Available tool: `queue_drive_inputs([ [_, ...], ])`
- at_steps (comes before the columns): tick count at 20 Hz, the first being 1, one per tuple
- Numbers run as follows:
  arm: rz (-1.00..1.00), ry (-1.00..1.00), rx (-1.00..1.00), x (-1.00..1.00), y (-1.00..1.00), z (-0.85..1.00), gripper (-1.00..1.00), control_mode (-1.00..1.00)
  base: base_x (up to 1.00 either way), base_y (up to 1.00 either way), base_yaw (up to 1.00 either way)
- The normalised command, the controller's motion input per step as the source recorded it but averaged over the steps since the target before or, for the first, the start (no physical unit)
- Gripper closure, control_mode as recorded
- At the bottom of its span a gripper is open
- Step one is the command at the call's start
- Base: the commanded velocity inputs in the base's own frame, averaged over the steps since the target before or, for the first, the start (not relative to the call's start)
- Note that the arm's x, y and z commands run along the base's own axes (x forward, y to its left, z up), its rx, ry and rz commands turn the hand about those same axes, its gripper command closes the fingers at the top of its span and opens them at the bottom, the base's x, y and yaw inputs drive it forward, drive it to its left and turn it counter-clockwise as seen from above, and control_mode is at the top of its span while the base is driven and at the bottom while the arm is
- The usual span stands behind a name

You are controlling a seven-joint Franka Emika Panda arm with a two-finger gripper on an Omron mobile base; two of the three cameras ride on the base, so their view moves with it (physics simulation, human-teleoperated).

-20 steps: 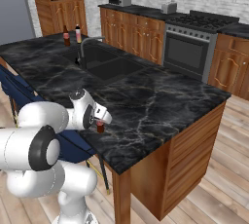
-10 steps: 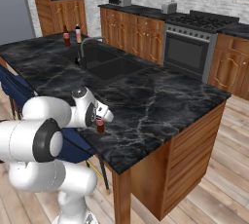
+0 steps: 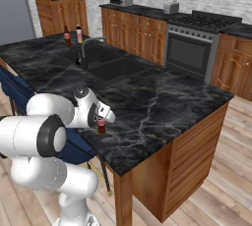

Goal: Place the large bottle from the dining counter next to the other large bottle outside the sink, and place the small bottle from the dining counter next to the other small bottle inside the sink.

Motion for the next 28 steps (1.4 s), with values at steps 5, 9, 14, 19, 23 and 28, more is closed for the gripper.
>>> queue_drive_inputs([
  [5,0.0,0.0,0.0,0.11,0.0,-0.05,1.0,-1.0,0.0,0.0,0.0],
  [9,0.0,0.0,0.0,0.03,0.0,0.0,1.0,-1.0,0.0,0.0,0.0],
  [14,0.0,0.0,0.0,0.0,0.0,0.0,1.0,-1.0,0.0,0.0,0.0],
  [19,0.0,-0.01,0.0,-0.03,0.0,0.0,1.0,-1.0,0.0,0.0,0.0],
  [23,0.0,-0.05,0.0,-0.25,0.0,0.1,1.0,-1.0,0.0,0.0,0.0],
  [28,0.0,-0.08,0.0,-0.36,0.0,0.21,1.0,-1.0,0.0,0.0,0.0],
])
